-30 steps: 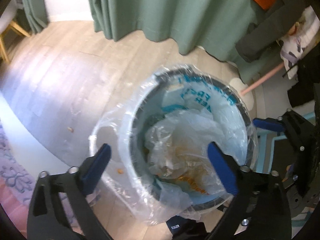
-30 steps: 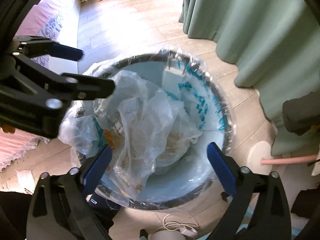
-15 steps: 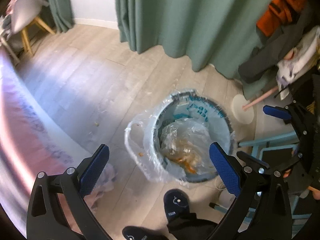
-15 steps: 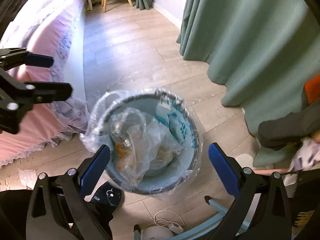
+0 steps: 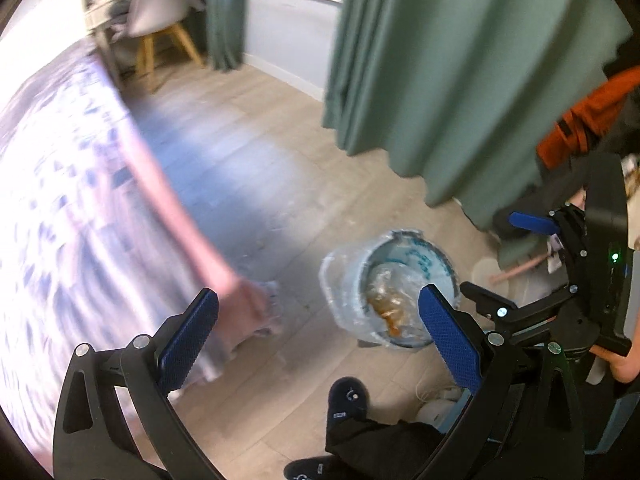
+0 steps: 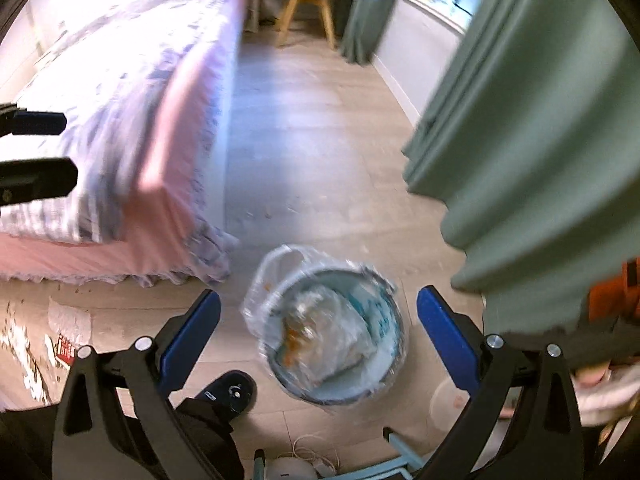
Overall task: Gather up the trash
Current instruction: 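Raise the open right tool away from the bin, then turn both open tools toward the trash along the bed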
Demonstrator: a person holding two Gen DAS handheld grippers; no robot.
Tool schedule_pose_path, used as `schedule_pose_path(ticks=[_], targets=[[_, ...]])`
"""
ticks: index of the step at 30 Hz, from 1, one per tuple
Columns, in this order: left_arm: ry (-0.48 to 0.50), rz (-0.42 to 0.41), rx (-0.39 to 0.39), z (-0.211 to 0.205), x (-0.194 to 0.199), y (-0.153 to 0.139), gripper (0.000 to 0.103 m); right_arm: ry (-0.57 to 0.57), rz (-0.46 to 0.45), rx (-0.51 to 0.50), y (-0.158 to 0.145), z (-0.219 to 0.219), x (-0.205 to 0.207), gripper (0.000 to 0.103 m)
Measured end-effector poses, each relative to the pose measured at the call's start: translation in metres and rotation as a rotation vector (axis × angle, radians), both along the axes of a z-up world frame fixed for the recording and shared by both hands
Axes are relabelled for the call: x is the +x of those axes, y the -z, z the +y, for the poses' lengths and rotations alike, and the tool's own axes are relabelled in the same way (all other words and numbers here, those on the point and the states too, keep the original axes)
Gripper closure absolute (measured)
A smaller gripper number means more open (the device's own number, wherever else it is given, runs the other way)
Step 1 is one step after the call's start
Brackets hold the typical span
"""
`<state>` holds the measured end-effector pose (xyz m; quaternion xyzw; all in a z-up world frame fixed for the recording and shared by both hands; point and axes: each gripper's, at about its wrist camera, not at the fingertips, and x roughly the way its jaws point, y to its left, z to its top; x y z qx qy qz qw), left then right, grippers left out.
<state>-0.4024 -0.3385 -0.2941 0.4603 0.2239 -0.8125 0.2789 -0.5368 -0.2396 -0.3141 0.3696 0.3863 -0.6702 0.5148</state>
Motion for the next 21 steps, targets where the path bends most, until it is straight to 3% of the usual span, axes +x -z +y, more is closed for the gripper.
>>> schedule_pose_path(ticks=[12,21], targets=[[-0.345,-0.002,-0.033,0.025,0.180,-0.028,0.006,-0.332,0.005,-0.106,-0.055,-0.041,0.139,0.007],[-0.655,0.005,-0.035,0.078,0.327,-0.038,0.006,-0.624,-0.013,-0.113,-0.066,-0.048,0.283,0.007]])
